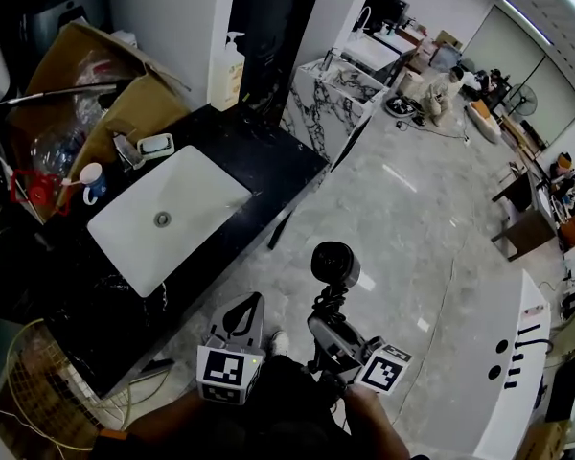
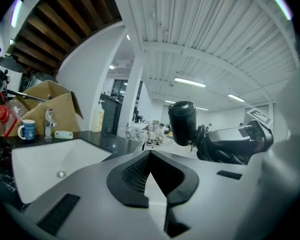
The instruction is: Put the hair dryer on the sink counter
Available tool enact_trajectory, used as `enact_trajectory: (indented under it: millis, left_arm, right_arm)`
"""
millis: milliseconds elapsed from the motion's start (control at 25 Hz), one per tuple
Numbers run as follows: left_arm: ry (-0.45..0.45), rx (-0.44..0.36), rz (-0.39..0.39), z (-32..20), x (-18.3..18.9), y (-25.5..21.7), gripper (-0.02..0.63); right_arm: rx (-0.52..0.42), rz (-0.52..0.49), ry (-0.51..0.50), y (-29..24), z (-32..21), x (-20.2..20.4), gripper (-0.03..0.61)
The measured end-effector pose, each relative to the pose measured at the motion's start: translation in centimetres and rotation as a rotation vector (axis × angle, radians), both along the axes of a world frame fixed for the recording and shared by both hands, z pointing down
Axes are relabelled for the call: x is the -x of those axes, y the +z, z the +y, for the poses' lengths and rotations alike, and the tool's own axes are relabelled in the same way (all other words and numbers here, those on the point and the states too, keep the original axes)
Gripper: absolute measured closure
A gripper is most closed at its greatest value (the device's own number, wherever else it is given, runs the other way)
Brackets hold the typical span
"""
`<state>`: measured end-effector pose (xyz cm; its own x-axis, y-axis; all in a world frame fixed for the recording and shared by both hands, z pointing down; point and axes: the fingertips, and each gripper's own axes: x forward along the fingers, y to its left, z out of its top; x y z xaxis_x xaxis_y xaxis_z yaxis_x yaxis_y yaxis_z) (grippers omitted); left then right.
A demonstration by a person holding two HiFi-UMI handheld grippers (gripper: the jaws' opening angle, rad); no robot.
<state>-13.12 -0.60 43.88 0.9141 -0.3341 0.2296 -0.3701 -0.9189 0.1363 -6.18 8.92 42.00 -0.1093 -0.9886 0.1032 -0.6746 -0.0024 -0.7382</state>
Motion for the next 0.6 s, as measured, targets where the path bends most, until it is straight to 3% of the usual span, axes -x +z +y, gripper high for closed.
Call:
enact_trajectory:
  millis: [320,600]
  left_arm:
    - [-0.133,-0.014,0.0,-5.1,-0.3,0.2,0.606]
    - [-0.221,0.003,0.0,-8.9,-5.5,0.3,0.606]
  right_arm:
    - [-0.001,-0.028,-0.098,1.0,-5.4,-2.2,0.33]
    - [0.012,-0.017,-0.197,1.6,-9.9,-7.6,0.33]
